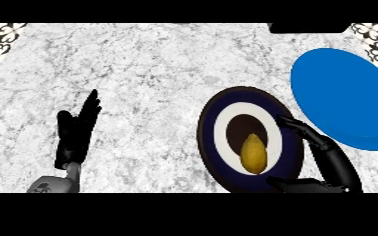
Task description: Pick the lemon from the plate and place it in the plate
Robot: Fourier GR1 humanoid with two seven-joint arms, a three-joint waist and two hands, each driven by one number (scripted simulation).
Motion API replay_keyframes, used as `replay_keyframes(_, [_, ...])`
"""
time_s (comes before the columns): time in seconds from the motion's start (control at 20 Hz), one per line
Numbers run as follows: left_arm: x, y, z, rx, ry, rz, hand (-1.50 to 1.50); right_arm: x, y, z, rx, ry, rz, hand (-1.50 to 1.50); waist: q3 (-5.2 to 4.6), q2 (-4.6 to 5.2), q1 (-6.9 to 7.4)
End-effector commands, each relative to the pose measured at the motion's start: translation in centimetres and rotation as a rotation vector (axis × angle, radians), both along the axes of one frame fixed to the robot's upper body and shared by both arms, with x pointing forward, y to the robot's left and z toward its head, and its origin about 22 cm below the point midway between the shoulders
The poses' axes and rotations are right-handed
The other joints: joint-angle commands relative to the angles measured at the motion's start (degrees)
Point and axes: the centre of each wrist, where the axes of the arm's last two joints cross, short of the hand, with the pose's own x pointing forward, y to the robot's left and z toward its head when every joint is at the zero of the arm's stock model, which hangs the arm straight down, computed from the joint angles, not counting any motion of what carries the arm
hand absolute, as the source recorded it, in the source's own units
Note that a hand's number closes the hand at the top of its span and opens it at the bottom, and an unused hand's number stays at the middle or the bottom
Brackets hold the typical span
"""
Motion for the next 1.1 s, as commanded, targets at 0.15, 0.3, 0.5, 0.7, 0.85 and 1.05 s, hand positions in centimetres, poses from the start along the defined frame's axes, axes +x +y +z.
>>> replay_keyframes(0.15, [0.1,-1.6,-0.5,-0.003,0.013,0.002,0.0,0.3,-2.2,3.2,-0.439,-0.03,0.015,-1.5,-0.2,0.0,-0.34])
replay_keyframes(0.3, [-1.6,-1.0,-0.7,-0.01,0.009,-0.013,0.0,1.4,-2.2,6.3,-0.554,0.013,0.012,-1.5,-0.18,-0.05,0.56])
replay_keyframes(0.5, [0.9,0.2,1.9,0.01,0.007,-0.01,0.0,3.1,-0.5,9.0,-0.669,0.131,0.086,-1.5,-0.17,0.13,0.92])
replay_keyframes(0.7, [-0.3,-0.5,0.1,0.007,0.012,-0.015,0.0,3.3,2.6,9.9,-0.779,0.255,0.185,-1.5,-0.23,0.19,1.27])
replay_keyframes(0.85, [-0.6,-0.7,1.5,-0.007,0.005,-0.01,0.0,3.2,3.2,8.7,-0.799,0.314,0.227,-1.5,-0.11,0.08,0.92])
replay_keyframes(1.05, [-1.0,-0.3,-0.7,-0.008,0.017,0.008,0.0,3.4,3.3,7.8,-0.816,0.357,0.25,-1.5,-0.1,0.12,0.48])
